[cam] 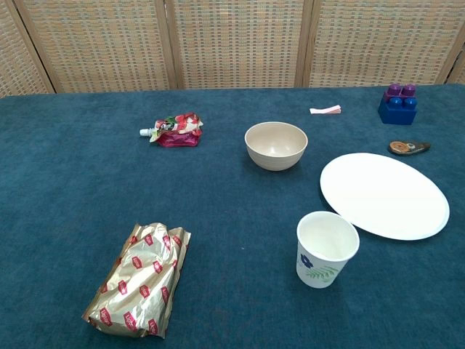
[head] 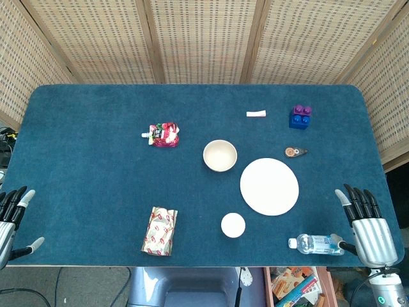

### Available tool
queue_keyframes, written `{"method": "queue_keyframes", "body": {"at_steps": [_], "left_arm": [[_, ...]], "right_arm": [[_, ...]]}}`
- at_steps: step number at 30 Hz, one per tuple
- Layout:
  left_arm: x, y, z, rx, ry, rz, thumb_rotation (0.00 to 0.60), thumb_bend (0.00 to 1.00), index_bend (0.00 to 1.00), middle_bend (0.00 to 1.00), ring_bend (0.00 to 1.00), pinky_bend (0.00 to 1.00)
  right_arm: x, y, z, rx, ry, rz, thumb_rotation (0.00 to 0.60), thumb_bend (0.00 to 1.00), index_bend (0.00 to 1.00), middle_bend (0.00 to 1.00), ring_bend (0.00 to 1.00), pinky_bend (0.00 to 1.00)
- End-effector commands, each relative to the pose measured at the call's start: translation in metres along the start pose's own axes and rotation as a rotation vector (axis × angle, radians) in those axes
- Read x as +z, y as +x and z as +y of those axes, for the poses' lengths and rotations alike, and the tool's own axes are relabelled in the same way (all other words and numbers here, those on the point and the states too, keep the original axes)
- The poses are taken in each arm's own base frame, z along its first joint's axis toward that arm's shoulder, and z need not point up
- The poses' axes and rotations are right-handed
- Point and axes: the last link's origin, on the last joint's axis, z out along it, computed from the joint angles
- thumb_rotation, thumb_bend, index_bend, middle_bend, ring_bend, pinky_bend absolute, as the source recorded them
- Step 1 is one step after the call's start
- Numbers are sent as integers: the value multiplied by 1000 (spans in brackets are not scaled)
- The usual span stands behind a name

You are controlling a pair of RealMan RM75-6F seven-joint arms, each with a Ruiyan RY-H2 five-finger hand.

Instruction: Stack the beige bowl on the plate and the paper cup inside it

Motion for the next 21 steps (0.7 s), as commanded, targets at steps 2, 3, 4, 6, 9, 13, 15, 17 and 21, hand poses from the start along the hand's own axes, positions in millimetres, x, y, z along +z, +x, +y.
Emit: {"method": "queue_keyframes", "body": {"at_steps": [2, 3, 4, 6, 9, 13, 15, 17, 21], "left_arm": [[0, 0, 0, 0, 3, 2, 600, 0, 0, 0, 0, 0], [0, 0, 0, -1, 3, 2, 600, 0, 0, 0, 0, 0], [0, 0, 0, -3, 2, 1, 600, 0, 0, 0, 0, 0], [0, 0, 0, -2, 2, 0, 600, 0, 0, 0, 0, 0], [1, 0, 0, 0, 4, -3, 600, 0, 0, 0, 0, 0], [4, -3, 0, 10, 5, -12, 600, 0, 0, 0, 0, 0], [7, -4, 0, 12, 10, -18, 600, 0, 0, 0, 0, 0], [12, -5, 0, 17, 16, -17, 600, 0, 0, 0, 0, 0], [18, -9, 1, 36, 25, -15, 600, 0, 0, 0, 0, 0]], "right_arm": [[0, -1, 0, -1, 1, -3, 600, 0, 0, 0, 0, 0], [0, -1, 0, -1, 2, -4, 600, 0, 0, 0, 0, 0], [0, -1, 0, -2, 3, -5, 600, 0, 0, 0, 0, 0], [1, -2, -1, -3, 2, -7, 600, 0, 0, 0, 0, 0], [1, -2, -1, -3, 1, -9, 600, 0, 0, 0, 0, 0], [9, -5, -3, 15, 23, -37, 600, 0, 0, 0, 0, 0], [19, -6, -4, 0, 35, -46, 600, 0, 0, 0, 0, 0], [37, -6, -7, -28, 63, -56, 600, 0, 0, 0, 0, 0], [80, 4, -22, -26, 145, -67, 600, 0, 0, 0, 0, 0]]}}
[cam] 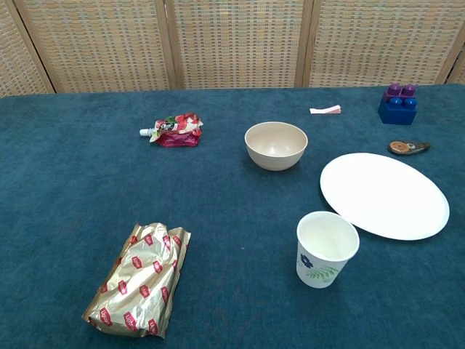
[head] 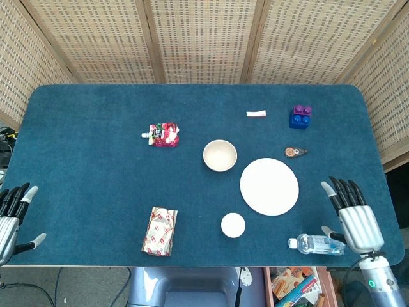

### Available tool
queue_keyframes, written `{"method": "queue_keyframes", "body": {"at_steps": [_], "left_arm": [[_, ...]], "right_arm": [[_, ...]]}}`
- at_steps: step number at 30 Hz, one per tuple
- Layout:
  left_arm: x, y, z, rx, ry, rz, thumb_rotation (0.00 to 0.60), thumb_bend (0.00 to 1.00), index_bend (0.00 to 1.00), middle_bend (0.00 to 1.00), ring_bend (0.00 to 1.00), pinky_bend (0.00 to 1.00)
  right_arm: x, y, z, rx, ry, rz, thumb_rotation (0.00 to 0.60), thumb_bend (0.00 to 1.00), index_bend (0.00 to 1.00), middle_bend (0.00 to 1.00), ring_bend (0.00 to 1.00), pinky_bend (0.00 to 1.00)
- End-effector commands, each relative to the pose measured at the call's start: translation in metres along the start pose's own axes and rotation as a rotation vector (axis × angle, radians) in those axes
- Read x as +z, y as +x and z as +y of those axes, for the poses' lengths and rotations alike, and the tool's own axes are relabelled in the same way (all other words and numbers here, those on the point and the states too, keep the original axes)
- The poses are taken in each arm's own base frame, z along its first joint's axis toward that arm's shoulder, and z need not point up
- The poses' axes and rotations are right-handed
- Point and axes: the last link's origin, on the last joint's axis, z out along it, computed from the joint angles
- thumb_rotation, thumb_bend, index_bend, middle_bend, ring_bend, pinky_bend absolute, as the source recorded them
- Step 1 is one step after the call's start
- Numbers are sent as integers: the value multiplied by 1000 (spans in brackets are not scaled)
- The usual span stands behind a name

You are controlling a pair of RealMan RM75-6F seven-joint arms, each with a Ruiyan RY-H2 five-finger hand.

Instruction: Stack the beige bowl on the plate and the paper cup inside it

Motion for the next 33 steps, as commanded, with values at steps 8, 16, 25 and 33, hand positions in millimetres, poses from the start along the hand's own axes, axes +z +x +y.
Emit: {"method": "queue_keyframes", "body": {"at_steps": [8, 16, 25, 33], "left_arm": [[12, -7, 2, 18, 32, -5, 600, 0, 0, 0, 0, 0], [22, -12, -1, 27, 67, -24, 600, 0, 0, 0, 0, 0], [33, -14, -7, 26, 108, -40, 600, 0, 0, 0, 0, 0], [38, -15, -12, 24, 139, -49, 600, 0, 0, 0, 0, 0]], "right_arm": [[138, 26, -53, 10, 299, -163, 600, 0, 68, 0, 0, 0], [195, 2, -95, 56, 376, -248, 600, 0, 120, 0, 0, 0], [234, -35, -142, -52, 421, -308, 600, 6, 162, 0, 0, 0], [247, -56, -167, -66, 434, -328, 600, 98, 189, 0, 0, 0]]}}
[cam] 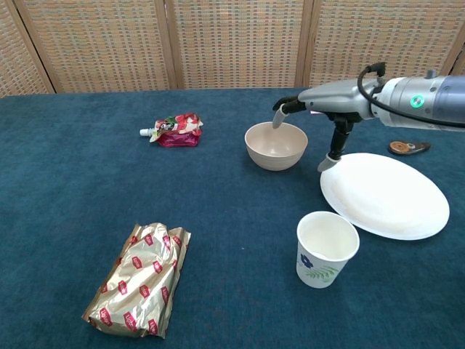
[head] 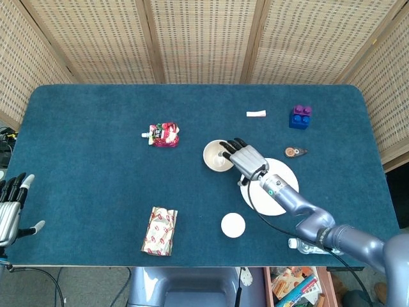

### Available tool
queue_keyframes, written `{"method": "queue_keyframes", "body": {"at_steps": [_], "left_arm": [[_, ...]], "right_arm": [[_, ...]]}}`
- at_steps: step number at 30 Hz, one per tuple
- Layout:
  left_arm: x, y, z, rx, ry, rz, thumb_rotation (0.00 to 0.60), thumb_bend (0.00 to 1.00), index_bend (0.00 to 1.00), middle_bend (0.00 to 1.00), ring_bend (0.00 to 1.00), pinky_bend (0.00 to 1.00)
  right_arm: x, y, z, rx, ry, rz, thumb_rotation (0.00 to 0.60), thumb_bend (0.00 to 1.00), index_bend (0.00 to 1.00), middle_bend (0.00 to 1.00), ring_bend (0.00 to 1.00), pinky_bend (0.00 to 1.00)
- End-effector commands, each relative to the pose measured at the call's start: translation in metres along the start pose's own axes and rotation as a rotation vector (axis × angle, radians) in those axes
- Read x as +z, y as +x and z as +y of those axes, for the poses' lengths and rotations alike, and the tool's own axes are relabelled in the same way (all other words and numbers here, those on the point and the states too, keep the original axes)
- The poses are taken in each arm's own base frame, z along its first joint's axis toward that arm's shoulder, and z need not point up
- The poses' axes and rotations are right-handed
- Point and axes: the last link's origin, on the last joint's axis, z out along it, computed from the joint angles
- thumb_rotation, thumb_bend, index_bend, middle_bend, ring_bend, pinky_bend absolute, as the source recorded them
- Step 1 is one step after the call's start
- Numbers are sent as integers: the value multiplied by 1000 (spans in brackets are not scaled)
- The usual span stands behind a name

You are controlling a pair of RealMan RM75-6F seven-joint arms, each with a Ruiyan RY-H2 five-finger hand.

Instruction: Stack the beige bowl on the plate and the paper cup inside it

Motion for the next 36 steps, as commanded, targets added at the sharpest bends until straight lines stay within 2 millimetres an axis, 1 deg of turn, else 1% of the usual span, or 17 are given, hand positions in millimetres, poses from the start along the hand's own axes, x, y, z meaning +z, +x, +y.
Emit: {"method": "queue_keyframes", "body": {"at_steps": [1, 4, 6, 8, 11, 13, 16, 19, 22, 29, 33, 36], "left_arm": [[2, -1, -1, -1, 6, -6, 600, 0, 0, 0, 0, 0], [4, 0, -2, -6, 9, -11, 600, 0, 0, 0, 0, 0], [5, 0, -3, -7, 15, -10, 600, 0, 0, 0, 0, 0], [7, 0, -5, -13, 23, -14, 600, 0, 0, 0, 0, 0], [10, 1, -6, -20, 26, -20, 600, 0, 0, 0, 0, 0], [10, 1, -7, -19, 26, -21, 600, 0, 0, 0, 0, 0], [11, 1, -8, -20, 30, -24, 600, 0, 0, 0, 0, 0], [12, 1, -9, -23, 35, -26, 600, 0, 0, 0, 0, 0], [12, 1, -9, -26, 34, -25, 600, 0, 0, 0, 0, 0], [10, 1, -9, -27, 32, -25, 600, 0, 0, 0, 0, 0], [8, 2, -9, -30, 28, -23, 600, 0, 0, 0, 0, 0], [8, 2, -9, -30, 21, -25, 600, 0, 0, 0, 0, 0]], "right_arm": [[13, -6, -9, -25, 10, -18, 600, 107, 200, 0, 0, 0], [24, -12, -14, -44, 5, -25, 600, 149, 238, 0, 0, 0], [28, -15, -16, -51, 2, -25, 600, 184, 274, 0, 0, 0], [33, -17, -16, -71, -6, -24, 600, 208, 286, 0, 0, 0], [40, -19, -14, -68, -30, -29, 600, 281, 332, 0, 0, 0], [43, -21, -14, -67, -34, -31, 600, 347, 405, 0, 0, 0], [44, -22, -16, -59, -35, -31, 600, 414, 513, 0, 0, 0], [45, -22, -18, -56, -29, -20, 600, 425, 595, 0, 0, 0], [46, -21, -19, -54, -23, -4, 600, 426, 645, 0, 0, 0], [43, -12, -20, -39, -10, 57, 600, 428, 655, 0, 0, 0], [33, 0, -13, -25, -6, 98, 600, 428, 656, 0, 0, 0], [18, 12, -4, 1, -7, 141, 600, 427, 657, 0, 0, 0]]}}
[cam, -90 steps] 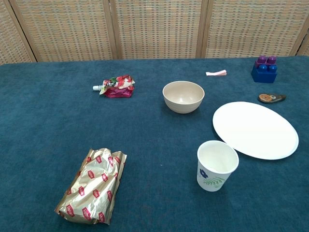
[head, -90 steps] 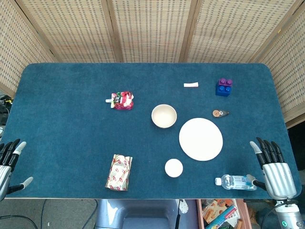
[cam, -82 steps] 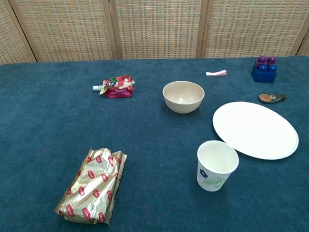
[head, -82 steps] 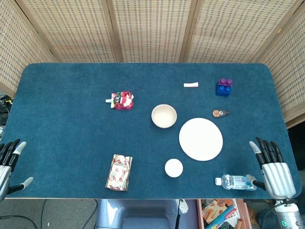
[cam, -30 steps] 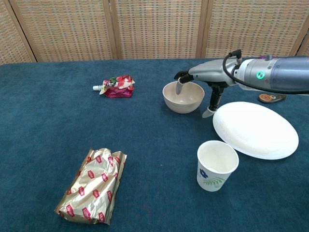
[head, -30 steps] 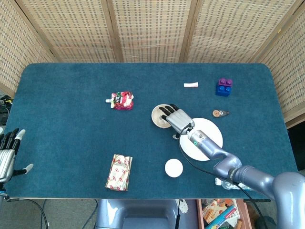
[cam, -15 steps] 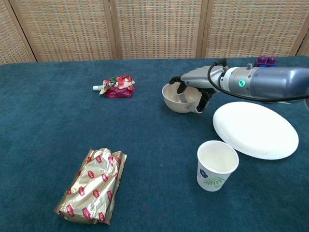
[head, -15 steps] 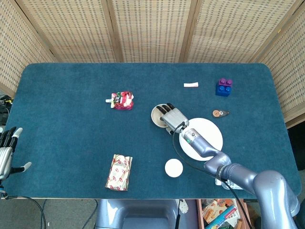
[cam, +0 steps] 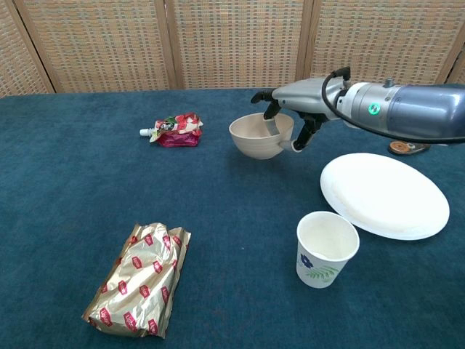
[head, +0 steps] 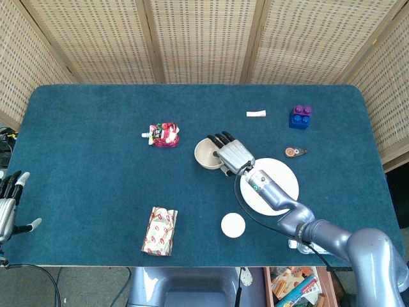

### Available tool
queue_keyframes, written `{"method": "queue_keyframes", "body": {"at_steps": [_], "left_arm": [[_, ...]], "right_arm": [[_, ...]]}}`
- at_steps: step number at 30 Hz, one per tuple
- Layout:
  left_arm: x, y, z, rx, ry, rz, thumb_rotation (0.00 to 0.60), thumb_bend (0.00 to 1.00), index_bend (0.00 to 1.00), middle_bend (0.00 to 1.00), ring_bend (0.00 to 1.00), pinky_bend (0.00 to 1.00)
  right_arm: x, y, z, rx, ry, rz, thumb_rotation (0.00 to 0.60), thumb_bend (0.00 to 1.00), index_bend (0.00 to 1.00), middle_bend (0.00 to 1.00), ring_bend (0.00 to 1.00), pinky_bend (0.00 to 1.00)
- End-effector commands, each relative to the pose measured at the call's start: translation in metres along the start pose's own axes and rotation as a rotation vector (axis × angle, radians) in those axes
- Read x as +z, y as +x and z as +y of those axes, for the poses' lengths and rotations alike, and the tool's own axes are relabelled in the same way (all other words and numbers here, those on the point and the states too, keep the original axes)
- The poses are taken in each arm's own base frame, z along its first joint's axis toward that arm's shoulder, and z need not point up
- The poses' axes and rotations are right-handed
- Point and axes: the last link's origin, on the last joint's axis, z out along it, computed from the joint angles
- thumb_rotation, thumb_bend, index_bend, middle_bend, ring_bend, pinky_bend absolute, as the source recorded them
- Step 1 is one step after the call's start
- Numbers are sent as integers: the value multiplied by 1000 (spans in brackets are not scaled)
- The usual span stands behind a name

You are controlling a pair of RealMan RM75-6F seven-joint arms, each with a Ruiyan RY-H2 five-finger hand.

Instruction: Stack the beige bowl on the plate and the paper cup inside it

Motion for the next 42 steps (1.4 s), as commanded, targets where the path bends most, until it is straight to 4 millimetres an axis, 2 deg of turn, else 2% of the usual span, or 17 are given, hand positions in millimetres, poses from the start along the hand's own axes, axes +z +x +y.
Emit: {"method": "queue_keyframes", "body": {"at_steps": [1, 3, 9, 14, 20, 24, 30, 39, 41, 42], "left_arm": [[-1, 0, 0, 1, -5, -3, 600, 0, 0, 0, 0, 0], [-1, -1, 1, 3, -10, -7, 600, 0, 0, 0, 0, 0], [-3, -3, 5, 8, -32, -13, 600, 0, 0, 0, 0, 0], [-6, -6, 9, 17, -47, -22, 600, 0, 0, 0, 0, 0], [-8, -10, 14, 25, -69, -36, 600, 0, 0, 0, 0, 0], [-9, -10, 16, 26, -82, -38, 600, 0, 0, 0, 0, 0], [-11, -9, 15, 11, -90, -43, 600, 0, 0, 0, 0, 0], [-13, -8, 12, -1, -88, -48, 600, 0, 0, 0, 0, 0], [-13, -7, 11, 0, -89, -50, 600, 0, 0, 0, 0, 0], [-13, -8, 11, 0, -89, -50, 600, 0, 0, 0, 0, 0]], "right_arm": [[-18, 15, 12, 31, -5, 51, 600, 428, 658, 0, 0, 0], [-28, 22, 19, 49, -11, 75, 600, 428, 659, 0, 0, 0], [-91, 38, 59, 56, -50, 121, 600, 428, 661, 0, 0, 0], [-141, 29, 84, 38, -87, 88, 600, 428, 662, 0, 0, 0], [-182, 7, 93, 14, -96, 23, 600, 433, 662, 0, 0, 0], [-189, -11, 91, 4, -86, -12, 600, 434, 662, 0, 0, 0], [-184, -34, 90, 3, -86, -49, 600, 434, 662, 0, 0, 0], [-180, -49, 94, -25, -105, -77, 600, 434, 662, 0, 0, 0], [-182, -52, 96, -45, -106, -88, 600, 432, 598, 0, 0, 0], [-183, -53, 97, -53, -103, -99, 600, 412, 486, 0, 0, 0]]}}
